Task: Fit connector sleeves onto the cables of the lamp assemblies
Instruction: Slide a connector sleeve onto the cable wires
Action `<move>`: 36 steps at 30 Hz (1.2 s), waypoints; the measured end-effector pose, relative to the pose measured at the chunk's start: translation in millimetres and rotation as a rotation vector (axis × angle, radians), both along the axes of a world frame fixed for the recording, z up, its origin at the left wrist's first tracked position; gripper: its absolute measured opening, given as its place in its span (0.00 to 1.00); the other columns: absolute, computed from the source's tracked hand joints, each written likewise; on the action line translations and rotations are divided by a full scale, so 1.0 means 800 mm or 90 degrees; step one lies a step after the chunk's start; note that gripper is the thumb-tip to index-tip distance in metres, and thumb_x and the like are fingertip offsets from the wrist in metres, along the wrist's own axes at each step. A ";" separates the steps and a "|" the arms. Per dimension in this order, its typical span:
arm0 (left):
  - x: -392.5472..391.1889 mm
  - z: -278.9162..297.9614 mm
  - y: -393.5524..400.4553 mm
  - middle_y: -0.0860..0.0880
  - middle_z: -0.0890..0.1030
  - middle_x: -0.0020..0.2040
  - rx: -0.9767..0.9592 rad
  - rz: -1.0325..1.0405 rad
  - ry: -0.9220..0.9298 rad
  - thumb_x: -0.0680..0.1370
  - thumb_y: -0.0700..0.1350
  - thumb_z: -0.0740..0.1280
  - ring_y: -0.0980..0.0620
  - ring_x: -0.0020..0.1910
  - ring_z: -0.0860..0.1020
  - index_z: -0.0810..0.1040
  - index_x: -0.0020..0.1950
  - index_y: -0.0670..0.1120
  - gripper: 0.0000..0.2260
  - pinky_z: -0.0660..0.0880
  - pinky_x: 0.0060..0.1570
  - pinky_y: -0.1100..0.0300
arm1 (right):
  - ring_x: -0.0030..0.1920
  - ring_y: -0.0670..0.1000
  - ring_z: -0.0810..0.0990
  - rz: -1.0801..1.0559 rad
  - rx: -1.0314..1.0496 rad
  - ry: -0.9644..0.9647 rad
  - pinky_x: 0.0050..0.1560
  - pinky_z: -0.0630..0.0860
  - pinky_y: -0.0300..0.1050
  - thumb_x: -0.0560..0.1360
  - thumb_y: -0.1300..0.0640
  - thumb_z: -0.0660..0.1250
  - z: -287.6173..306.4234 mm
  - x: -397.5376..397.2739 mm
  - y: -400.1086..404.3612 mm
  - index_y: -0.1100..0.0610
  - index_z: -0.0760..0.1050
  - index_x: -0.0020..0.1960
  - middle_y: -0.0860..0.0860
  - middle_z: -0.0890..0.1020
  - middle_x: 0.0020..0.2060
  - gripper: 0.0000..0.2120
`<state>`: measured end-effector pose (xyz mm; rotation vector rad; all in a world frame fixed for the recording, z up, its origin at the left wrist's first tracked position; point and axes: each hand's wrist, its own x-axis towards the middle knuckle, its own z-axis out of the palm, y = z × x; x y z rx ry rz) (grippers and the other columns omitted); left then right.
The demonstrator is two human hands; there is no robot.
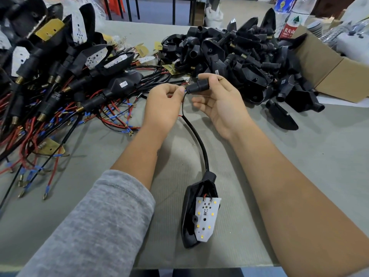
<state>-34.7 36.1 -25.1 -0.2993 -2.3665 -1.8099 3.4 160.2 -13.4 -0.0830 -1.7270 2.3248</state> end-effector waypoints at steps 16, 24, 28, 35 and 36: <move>-0.001 0.007 -0.003 0.52 0.80 0.38 0.154 -0.018 -0.092 0.81 0.42 0.62 0.60 0.32 0.76 0.76 0.44 0.48 0.07 0.73 0.31 0.66 | 0.35 0.50 0.81 -0.040 -0.064 -0.023 0.40 0.80 0.41 0.85 0.57 0.54 -0.001 -0.002 0.001 0.61 0.75 0.56 0.59 0.82 0.42 0.13; 0.002 0.002 -0.001 0.53 0.77 0.32 0.086 -0.027 -0.026 0.81 0.43 0.64 0.62 0.27 0.73 0.77 0.41 0.49 0.09 0.74 0.32 0.66 | 0.35 0.50 0.81 -0.025 -0.049 -0.013 0.40 0.80 0.41 0.84 0.57 0.55 -0.002 -0.001 -0.001 0.59 0.76 0.54 0.57 0.82 0.43 0.12; 0.002 0.006 -0.001 0.54 0.78 0.33 0.140 -0.022 -0.071 0.81 0.45 0.64 0.62 0.29 0.74 0.76 0.39 0.48 0.10 0.73 0.32 0.66 | 0.35 0.49 0.81 -0.047 -0.124 -0.024 0.40 0.80 0.40 0.84 0.57 0.55 0.001 -0.001 0.003 0.60 0.76 0.54 0.57 0.82 0.40 0.12; 0.007 0.005 -0.002 0.47 0.76 0.34 0.077 -0.044 -0.002 0.79 0.44 0.67 0.58 0.31 0.72 0.75 0.38 0.45 0.10 0.70 0.35 0.69 | 0.34 0.48 0.81 -0.014 -0.106 -0.028 0.40 0.80 0.39 0.84 0.57 0.55 0.002 -0.001 0.002 0.60 0.76 0.55 0.54 0.82 0.38 0.12; 0.008 0.004 -0.002 0.47 0.75 0.33 0.071 -0.048 0.006 0.79 0.44 0.67 0.57 0.32 0.71 0.75 0.38 0.44 0.10 0.70 0.35 0.68 | 0.34 0.48 0.81 -0.010 -0.103 -0.029 0.39 0.80 0.39 0.84 0.57 0.55 0.002 -0.001 0.002 0.60 0.76 0.55 0.54 0.82 0.37 0.12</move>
